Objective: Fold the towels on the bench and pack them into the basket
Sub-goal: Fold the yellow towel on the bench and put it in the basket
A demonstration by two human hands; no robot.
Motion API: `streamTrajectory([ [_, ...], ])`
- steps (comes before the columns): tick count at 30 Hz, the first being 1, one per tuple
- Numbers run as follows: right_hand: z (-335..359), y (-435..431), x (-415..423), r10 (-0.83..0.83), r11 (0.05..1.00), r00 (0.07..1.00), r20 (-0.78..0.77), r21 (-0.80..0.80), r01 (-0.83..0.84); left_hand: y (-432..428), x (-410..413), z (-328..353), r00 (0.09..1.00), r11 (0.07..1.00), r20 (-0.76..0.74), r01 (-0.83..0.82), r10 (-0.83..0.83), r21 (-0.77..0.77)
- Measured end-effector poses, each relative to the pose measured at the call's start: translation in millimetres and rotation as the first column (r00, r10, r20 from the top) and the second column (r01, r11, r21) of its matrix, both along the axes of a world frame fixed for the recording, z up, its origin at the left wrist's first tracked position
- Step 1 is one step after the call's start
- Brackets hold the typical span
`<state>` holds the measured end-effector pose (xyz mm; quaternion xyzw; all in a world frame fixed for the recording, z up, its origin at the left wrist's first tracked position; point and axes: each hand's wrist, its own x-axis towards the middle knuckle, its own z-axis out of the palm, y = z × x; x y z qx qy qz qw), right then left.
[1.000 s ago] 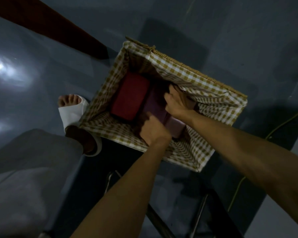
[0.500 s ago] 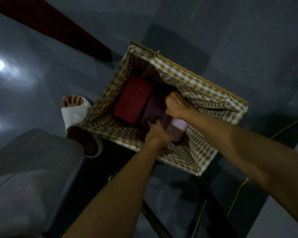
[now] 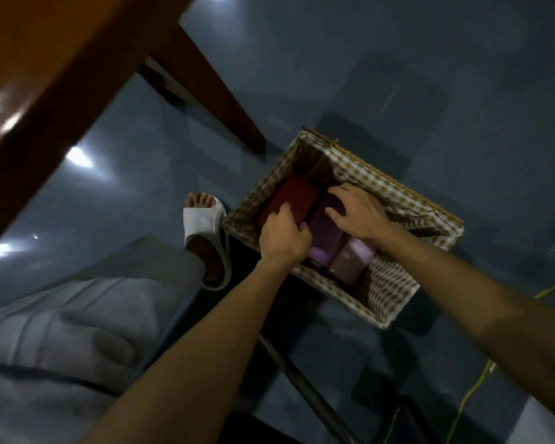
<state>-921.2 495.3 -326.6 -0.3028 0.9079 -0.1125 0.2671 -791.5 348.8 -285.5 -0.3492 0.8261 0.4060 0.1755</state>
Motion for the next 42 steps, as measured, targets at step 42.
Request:
streamTrajectory([
  [42,319.3,-459.5,356.8,0.627,0.522,0.677,-0.385,-0.438,-0.732,-356.7,462.8,258.1,0.763,0.525,-0.521,-0.643,0.382,-0.557],
])
